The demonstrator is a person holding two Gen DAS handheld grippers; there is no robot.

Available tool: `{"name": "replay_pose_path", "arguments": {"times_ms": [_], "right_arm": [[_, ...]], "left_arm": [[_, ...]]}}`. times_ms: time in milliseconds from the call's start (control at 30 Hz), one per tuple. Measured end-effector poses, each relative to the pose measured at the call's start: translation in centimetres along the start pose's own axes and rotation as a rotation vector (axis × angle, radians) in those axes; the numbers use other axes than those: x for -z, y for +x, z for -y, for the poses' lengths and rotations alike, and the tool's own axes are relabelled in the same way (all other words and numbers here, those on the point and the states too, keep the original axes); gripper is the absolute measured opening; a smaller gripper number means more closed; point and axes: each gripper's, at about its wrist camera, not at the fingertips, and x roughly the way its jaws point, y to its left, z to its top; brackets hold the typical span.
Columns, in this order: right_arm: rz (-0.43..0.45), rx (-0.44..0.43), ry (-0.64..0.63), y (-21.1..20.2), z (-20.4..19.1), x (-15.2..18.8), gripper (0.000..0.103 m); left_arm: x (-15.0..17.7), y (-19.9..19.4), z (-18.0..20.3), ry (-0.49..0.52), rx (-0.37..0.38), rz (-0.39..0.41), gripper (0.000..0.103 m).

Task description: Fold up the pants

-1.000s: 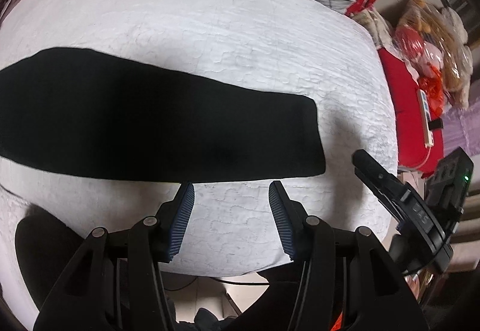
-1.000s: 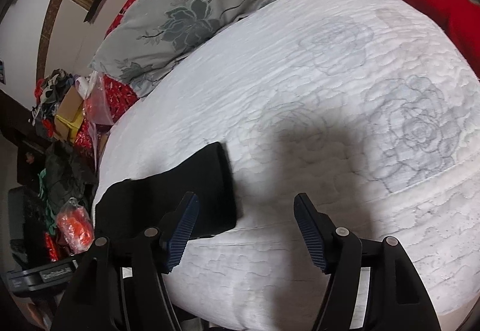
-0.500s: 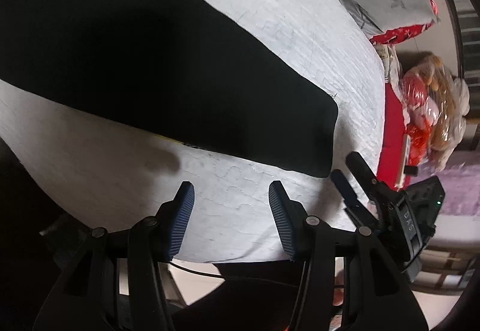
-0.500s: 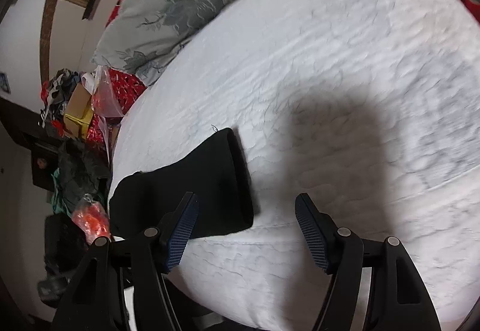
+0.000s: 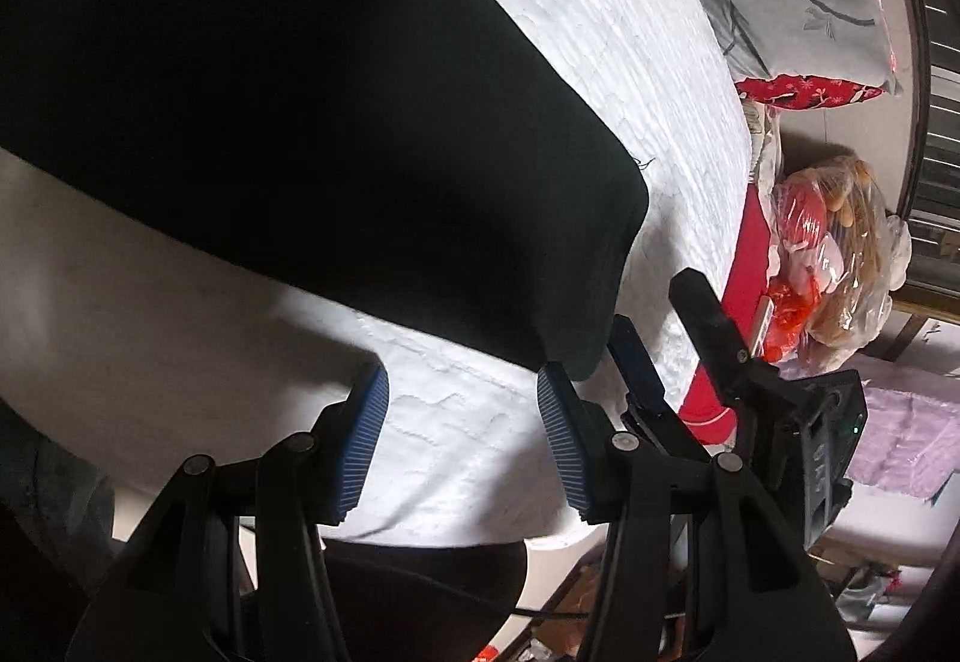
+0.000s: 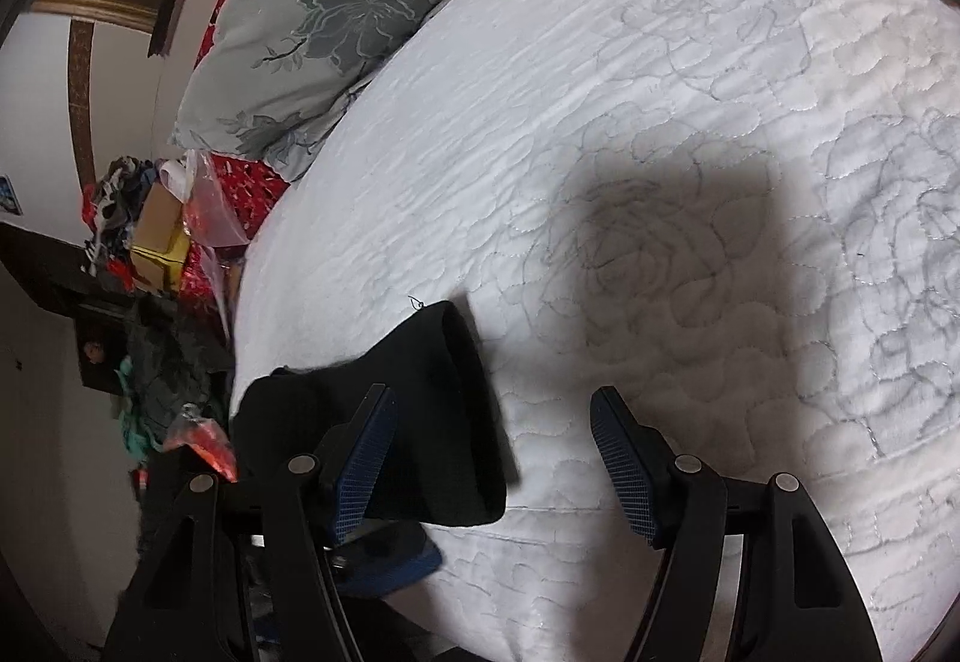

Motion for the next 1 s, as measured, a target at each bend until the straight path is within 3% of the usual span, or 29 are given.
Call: {"name": "replay_pose_path", "arguments": {"times_ms": [300, 533, 1000], "right_arm": [[-0.096, -0.117, 0.053, 2.6, 0.6, -2.5, 0.070], [-0.303, -0.177, 0.022, 6.6, -1.5, -5.2, 0.070], [-0.312, -0.283, 0.043, 6.8, -0.2, -5.4, 0.063]], "left_arm": [[-0.1, 0.6, 0.1, -0.064, 0.053, 0.022, 0.050], [-0.7, 1.5, 1.1, -0.077, 0.063, 0.024, 0.052], [-1.0, 1.5, 1.9, -0.045, 0.087, 0.050, 0.054]]}}
